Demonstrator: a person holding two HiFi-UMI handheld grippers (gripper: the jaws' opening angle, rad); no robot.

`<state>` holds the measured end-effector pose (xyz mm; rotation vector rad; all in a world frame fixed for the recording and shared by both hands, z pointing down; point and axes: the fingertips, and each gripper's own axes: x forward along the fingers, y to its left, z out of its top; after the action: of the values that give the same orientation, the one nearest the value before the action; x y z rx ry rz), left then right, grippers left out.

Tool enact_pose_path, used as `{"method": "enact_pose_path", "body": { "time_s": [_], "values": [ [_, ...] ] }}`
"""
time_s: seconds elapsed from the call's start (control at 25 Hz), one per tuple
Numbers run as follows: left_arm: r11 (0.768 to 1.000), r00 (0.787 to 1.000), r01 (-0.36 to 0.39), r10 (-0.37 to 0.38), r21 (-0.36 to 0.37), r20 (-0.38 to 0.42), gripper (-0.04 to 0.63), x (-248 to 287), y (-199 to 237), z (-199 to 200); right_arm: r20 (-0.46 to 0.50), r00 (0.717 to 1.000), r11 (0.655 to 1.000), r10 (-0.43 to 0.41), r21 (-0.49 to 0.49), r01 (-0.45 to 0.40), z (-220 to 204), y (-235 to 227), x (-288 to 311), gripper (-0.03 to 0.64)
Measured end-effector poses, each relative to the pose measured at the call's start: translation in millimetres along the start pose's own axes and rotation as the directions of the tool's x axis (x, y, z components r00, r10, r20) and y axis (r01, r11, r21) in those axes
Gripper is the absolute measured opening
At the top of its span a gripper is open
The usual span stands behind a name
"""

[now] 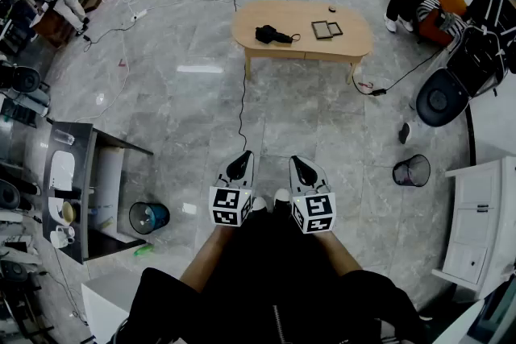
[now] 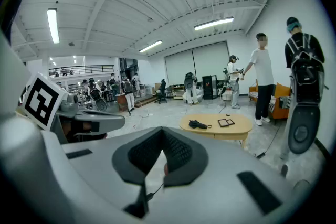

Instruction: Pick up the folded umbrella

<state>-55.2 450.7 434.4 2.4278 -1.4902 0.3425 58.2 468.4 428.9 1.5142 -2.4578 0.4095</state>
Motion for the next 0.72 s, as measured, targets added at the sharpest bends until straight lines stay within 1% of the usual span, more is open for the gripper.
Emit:
{"method": "enact_pose_path", "body": {
  "time_s": [0.2, 0.32, 0.48, 0.6, 0.72],
  "values": [
    [1.000, 1.000, 0.005, -0.005, -0.002, -0.006, 0.015, 0, 9, -1, 0.020, 1.000, 0.998, 0.023, 0.053, -0.024, 5, 5, 10, 0.011],
    [1.000, 1.000, 0.010, -0.010, 0.005, -0.006, 0.015, 3, 15, -1, 0.011, 1.000, 0.999, 0.016, 0.043, -0.017, 6, 10, 22, 0.011],
    [1.000, 1.000, 0.009, -0.009, 0.025, 0.023, 0.015, 16, 27, 13, 0.047, 0.999, 1.000, -0.007, 0.021, 0.006, 20, 9, 39, 0.011],
    [1.000, 1.000, -0.001, 0.000, 0.027, 0.019, 0.015, 19, 34, 13, 0.026, 1.000, 1.000, -0.006, 0.030, 0.006, 18, 8, 48, 0.011],
    [1.000, 1.000, 0.011, -0.011, 0.023, 0.007, 0.015, 23, 36, 11, 0.007, 1.000, 1.000, 0.007, 0.027, -0.007, 16, 12, 55, 0.011]
  ]
}}
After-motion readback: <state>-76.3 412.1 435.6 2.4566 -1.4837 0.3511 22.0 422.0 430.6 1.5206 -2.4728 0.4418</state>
